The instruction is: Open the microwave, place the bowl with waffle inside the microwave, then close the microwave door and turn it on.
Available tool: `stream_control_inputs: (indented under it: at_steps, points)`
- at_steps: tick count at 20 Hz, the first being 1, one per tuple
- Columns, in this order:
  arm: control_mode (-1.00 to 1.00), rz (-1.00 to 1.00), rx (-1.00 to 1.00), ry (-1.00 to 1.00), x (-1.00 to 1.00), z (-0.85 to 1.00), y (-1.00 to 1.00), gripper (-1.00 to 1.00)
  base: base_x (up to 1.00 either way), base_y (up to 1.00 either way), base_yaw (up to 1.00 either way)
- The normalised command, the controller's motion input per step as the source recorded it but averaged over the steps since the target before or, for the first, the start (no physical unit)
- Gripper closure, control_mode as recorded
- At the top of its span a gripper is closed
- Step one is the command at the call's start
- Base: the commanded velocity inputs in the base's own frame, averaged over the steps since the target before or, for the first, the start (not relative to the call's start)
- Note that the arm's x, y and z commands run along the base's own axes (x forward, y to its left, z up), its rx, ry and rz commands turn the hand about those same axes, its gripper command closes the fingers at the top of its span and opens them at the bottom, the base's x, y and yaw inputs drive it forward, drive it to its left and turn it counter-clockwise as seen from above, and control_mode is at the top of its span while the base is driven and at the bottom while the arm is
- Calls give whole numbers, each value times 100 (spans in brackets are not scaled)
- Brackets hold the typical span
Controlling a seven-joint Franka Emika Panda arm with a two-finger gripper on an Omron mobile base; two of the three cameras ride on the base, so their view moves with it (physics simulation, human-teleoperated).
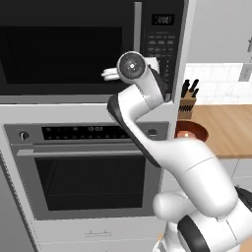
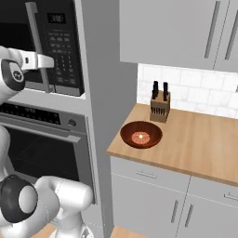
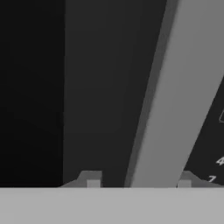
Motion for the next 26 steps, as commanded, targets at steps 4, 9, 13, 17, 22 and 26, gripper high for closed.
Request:
stream_control_inputs:
  at_steps: [4,9,13,17,22,26]
  points:
    - [-100,6,5,-2,99,-71,44,100,0,0,0]
    - [-100,14,17,0,66,-53,27,100,0,0,0]
    - [-100,25,14,0,1,-28,98,100,0,0,0]
    - [-100,22,1,0,-29,-20,100,100,0,0,0]
    - [-100,23,0,0,-76,-18,100,100,0,0,0]
    - [-100,18,0,0,-95,-1,100,100,0,0,0]
